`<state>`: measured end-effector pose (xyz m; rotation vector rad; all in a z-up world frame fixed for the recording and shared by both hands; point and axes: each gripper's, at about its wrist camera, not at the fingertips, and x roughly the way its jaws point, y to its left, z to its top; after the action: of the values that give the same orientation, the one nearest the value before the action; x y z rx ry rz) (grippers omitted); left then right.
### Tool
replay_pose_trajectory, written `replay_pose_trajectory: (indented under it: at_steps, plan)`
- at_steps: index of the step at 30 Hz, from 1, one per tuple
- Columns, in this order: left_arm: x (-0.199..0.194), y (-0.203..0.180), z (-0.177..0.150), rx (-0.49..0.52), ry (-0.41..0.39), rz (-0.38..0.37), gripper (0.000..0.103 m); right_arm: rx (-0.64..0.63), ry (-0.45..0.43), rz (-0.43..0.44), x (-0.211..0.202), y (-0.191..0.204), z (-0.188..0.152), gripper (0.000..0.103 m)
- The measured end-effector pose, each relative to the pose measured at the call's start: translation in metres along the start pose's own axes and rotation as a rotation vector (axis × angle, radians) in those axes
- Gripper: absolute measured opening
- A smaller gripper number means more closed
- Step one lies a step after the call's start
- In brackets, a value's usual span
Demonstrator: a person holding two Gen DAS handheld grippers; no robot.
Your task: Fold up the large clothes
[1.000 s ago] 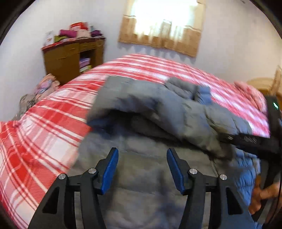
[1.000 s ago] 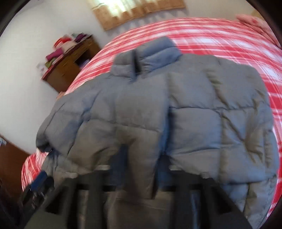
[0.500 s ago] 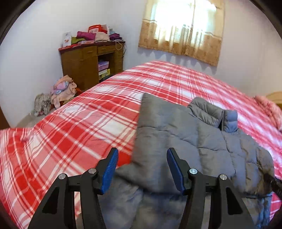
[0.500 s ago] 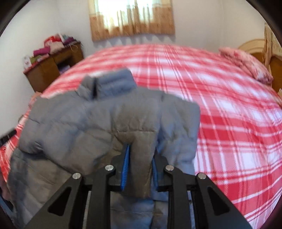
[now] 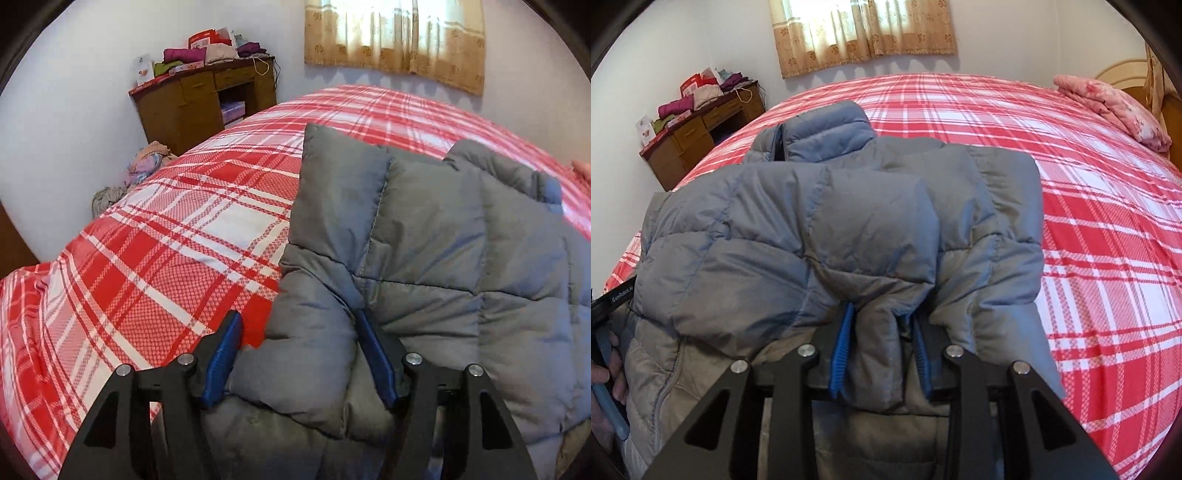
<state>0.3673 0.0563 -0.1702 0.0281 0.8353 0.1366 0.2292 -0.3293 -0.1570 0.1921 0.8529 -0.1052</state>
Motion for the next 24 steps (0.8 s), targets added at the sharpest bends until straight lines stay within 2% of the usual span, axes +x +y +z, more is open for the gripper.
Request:
replay_pose_trajectory:
  at_steps: [3, 6, 7, 9, 11, 14, 17, 19, 22, 24]
  plan:
    - [-0.001, -0.005, 0.001, 0.021, -0.001, 0.035, 0.07, 0.016, 0.009, 0.012, 0.0, -0.003, 0.001, 0.035]
    - [-0.009, 0.006, -0.001, 0.014, 0.01, -0.018, 0.07, -0.002, 0.056, -0.022, -0.011, -0.004, 0.005, 0.051]
    - [-0.019, 0.011, -0.003, 0.03, -0.012, -0.043, 0.07, 0.001, 0.062, -0.028, -0.019, -0.006, 0.007, 0.058]
    - [-0.04, 0.017, -0.004, 0.075, -0.068, -0.043, 0.07, 0.03, 0.015, -0.021, -0.044, -0.013, 0.016, 0.069]
    - [-0.061, 0.019, 0.0, 0.113, -0.112, -0.059, 0.07, 0.054, -0.054, -0.027, -0.071, -0.016, 0.041, 0.086]
    - [-0.087, 0.022, 0.026, 0.112, -0.156, -0.133, 0.07, 0.103, -0.059, 0.038, -0.076, -0.013, 0.085, 0.093]
    - [-0.091, 0.014, 0.067, 0.075, -0.126, -0.193, 0.071, 0.192, 0.021, 0.122, -0.036, -0.001, 0.144, 0.093]
    - [-0.081, 0.004, 0.094, 0.061, -0.091, -0.228, 0.071, 0.254, 0.06, 0.117, -0.006, 0.002, 0.169, 0.093]
    - [-0.066, -0.015, 0.113, 0.083, -0.098, -0.199, 0.071, 0.31, 0.102, 0.122, 0.04, 0.008, 0.198, 0.093]
    - [-0.051, -0.027, 0.118, 0.105, -0.1, -0.177, 0.071, 0.319, 0.13, 0.091, 0.067, 0.014, 0.213, 0.093]
